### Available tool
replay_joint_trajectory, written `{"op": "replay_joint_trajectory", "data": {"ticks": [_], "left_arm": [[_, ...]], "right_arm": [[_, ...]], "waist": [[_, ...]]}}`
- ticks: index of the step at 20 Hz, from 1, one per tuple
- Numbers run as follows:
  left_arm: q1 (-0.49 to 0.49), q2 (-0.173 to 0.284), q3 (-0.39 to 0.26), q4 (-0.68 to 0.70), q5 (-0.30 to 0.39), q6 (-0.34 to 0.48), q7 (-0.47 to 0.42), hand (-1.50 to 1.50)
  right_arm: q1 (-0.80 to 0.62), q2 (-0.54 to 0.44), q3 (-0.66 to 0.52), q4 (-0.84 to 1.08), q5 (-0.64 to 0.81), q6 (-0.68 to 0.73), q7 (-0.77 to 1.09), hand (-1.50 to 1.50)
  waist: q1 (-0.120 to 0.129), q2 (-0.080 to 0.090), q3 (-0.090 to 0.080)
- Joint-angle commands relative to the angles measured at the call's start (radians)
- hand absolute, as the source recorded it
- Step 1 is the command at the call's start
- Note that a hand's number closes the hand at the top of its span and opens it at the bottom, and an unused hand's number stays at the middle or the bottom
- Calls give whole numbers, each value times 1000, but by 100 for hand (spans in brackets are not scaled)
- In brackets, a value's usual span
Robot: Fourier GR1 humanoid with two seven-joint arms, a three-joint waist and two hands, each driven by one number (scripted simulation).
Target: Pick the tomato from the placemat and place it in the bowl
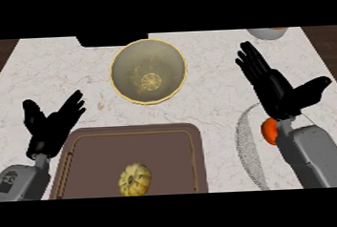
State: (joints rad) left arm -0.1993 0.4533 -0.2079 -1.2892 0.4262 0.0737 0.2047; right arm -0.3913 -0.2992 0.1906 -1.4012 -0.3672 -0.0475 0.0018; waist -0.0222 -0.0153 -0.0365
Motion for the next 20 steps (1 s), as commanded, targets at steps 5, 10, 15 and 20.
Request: {"op": "replay_joint_trajectory", "data": {"ticks": [5, 10, 15, 20], "left_arm": [[-83, 68, 175, -90, -74, 119, -238, 0], [-34, 83, 230, -116, -56, 147, -259, 0], [17, 48, 225, -167, -66, 145, -311, 0], [-7, 66, 242, -210, -51, 145, -259, 0]], "right_arm": [[114, 10, 83, -195, -35, 156, -102, -150], [282, -107, 0, -229, 337, -209, -251, -150], [594, -180, 70, -476, 483, -257, -379, -150], [758, -337, 5, -677, 636, -302, -215, -150]], "waist": [[10, -1, 37], [-46, -14, 36], [-21, 2, 35], [-24, 2, 34]]}}
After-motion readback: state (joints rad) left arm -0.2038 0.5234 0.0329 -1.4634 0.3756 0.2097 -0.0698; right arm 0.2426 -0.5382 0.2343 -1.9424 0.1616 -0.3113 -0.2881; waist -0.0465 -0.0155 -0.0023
